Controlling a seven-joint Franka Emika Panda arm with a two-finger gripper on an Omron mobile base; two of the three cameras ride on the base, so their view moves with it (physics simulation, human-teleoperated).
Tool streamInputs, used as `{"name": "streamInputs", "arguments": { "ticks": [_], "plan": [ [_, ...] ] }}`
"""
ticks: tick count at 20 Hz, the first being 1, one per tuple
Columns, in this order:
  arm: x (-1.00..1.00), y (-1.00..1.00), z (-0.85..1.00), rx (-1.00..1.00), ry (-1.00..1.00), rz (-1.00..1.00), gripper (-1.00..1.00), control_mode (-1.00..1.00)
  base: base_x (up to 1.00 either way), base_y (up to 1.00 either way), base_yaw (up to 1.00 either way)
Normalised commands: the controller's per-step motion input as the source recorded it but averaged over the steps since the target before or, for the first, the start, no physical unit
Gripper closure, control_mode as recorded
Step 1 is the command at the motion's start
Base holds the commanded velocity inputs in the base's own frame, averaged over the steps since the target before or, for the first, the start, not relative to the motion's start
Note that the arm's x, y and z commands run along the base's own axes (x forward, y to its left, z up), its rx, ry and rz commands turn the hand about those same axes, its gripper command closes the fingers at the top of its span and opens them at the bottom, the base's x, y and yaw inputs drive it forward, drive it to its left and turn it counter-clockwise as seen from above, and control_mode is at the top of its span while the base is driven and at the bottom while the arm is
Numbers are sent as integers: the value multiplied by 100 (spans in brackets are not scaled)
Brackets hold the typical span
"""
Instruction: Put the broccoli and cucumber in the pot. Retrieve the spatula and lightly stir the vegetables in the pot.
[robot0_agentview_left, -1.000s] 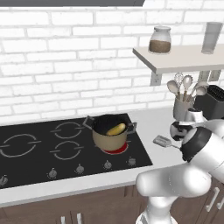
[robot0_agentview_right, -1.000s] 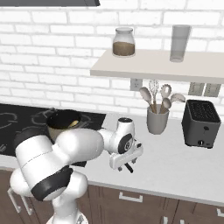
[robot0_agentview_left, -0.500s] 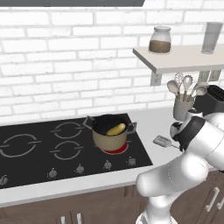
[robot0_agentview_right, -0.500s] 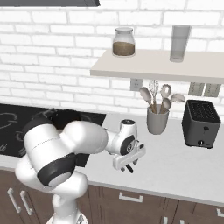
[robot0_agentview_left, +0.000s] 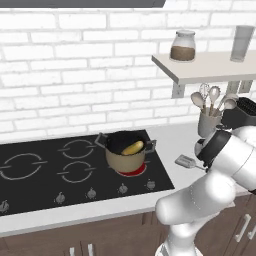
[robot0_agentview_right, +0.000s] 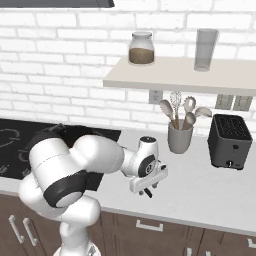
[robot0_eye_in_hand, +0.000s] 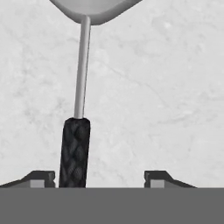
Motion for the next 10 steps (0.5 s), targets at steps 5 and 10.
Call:
{"name": "streamInputs", "arguments": {
  "ticks": [5,10],
  "plan": [
    [-17,0,4,-5,4,0,100,-100,0,0,0],
    [-43,6,93,-11,-6,7,100,-100,0,0,0]
  ]
}}
